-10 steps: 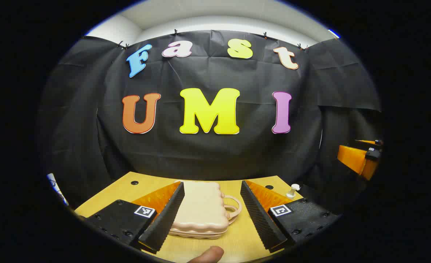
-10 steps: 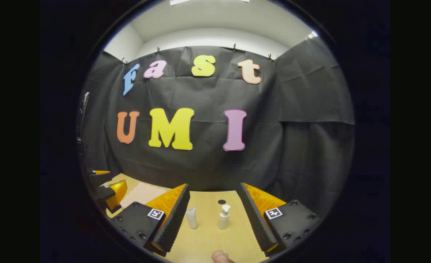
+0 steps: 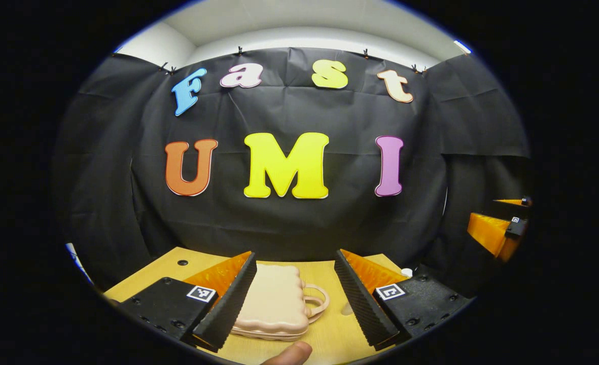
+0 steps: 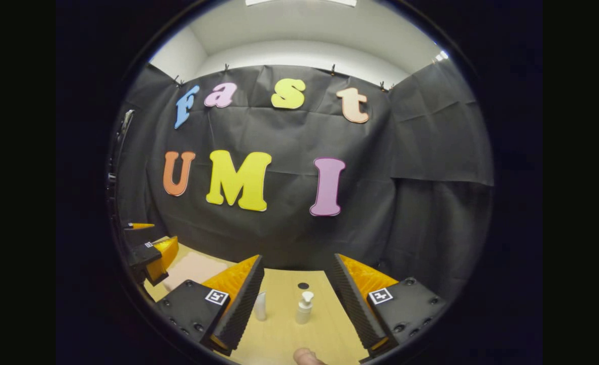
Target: First open the suitcase, pack the skin care products into it, and then close the suitcase.
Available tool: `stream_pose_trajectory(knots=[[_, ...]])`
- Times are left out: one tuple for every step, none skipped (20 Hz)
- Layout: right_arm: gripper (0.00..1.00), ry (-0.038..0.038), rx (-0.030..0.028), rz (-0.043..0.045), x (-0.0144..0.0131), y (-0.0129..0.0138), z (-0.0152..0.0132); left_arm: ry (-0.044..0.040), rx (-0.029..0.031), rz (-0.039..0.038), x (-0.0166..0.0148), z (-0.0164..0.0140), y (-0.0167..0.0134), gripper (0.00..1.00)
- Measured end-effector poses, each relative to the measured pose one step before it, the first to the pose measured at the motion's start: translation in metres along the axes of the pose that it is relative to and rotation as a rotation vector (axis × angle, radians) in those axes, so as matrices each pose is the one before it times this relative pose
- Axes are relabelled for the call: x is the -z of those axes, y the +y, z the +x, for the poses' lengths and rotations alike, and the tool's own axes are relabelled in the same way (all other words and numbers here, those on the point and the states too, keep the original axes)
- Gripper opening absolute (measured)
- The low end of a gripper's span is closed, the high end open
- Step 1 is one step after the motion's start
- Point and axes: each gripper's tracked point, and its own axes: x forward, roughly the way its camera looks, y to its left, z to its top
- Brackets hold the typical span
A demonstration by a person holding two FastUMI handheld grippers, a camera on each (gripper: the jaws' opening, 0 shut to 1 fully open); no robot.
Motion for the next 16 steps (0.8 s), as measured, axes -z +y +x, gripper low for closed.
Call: stream_pose_trajectory(knots=[[0.80,-0.00600,0.00149,-0.00530,-0.00231,-0.00157,0.00089,-0.00172,0.00290,0.00202,-0.00080,0.00238,-0.00330,0.98],[0.81,-0.00444,-0.00111,-0.00337,-0.00074,-0.00221,0.00088,0.00452,0.00120,0.00246,0.00219,0.00038,-0.00195,0.98],[0.81,0.00001,0.00106,-0.00318,-0.00034,-0.00119,0.00072,0.00658,-0.00151,-0.00096,0.00213,0.00144,-0.00072,0.98],[0.81,0.00107,-0.00083,-0.00253,0.00140,-0.00107,0.00034,0.00281,-0.00127,-0.00221,0.00204,0.00164,-0.00163,0.98],[0.80,-0.00159,-0.00095,-0.00581,-0.00070,-0.00170,0.00085,-0.00115,0.00138,0.00590,0.00181,0.00205,-0.00063,0.98],[0.81,-0.00504,0.00858,-0.01143,0.00054,-0.00449,0.00139,-0.00302,-0.00440,0.01779,0.00259,0.00298,0.00070,0.99],[0.81,-0.01410,0.03552,-0.01446,-0.00262,-0.01044,0.00152,-0.00986,0.00064,0.02726,0.00298,0.00476,0.00074,0.99],[0.81,-0.01780,0.03783,-0.00732,-0.00280,-0.01446,0.00061,-0.00893,-0.00652,0.03369,0.00551,0.00560,0.00215,0.99],[0.81,-0.01483,0.01424,0.00163,-0.00431,-0.00627,0.00147,-0.00289,-0.00442,0.03558,0.00728,0.00605,0.00236,0.99],[0.81,-0.00819,-0.00681,0.00499,-0.00024,-0.00050,0.00150,0.00533,0.00007,0.03762,0.01174,0.00596,0.00013,0.99],[0.81,-0.00364,-0.00361,0.00690,-0.00106,-0.00378,0.00169,0.01523,0.00168,0.03877,0.01270,0.00602,-0.00118,0.99],[0.81,0.00473,-0.00134,0.00720,0.00200,-0.00687,0.00091,0.01738,0.00135,0.04166,0.01293,0.00692,-0.00177,0.99],[0.81,0.00927,0.00699,0.00386,0.00339,-0.00812,0.00179,0.01788,0.00254,0.04580,0.01453,0.00615,-0.00310,0.99],[0.82,0.01154,0.00430,0.00510,0.00423,-0.00891,0.00203,0.01551,0.00612,0.04671,0.01112,0.00616,-0.00689,0.99],[0.81,0.01460,-0.00574,0.00335,0.00493,-0.00440,0.00026,0.01037,0.00511,0.05475,0.00925,0.00690,-0.00515,0.99],[0.81,0.01090,0.00448,0.00127,0.00474,-0.00681,0.00130,0.00616,0.00894,0.05798,0.00799,0.00554,-0.00846,0.99]])
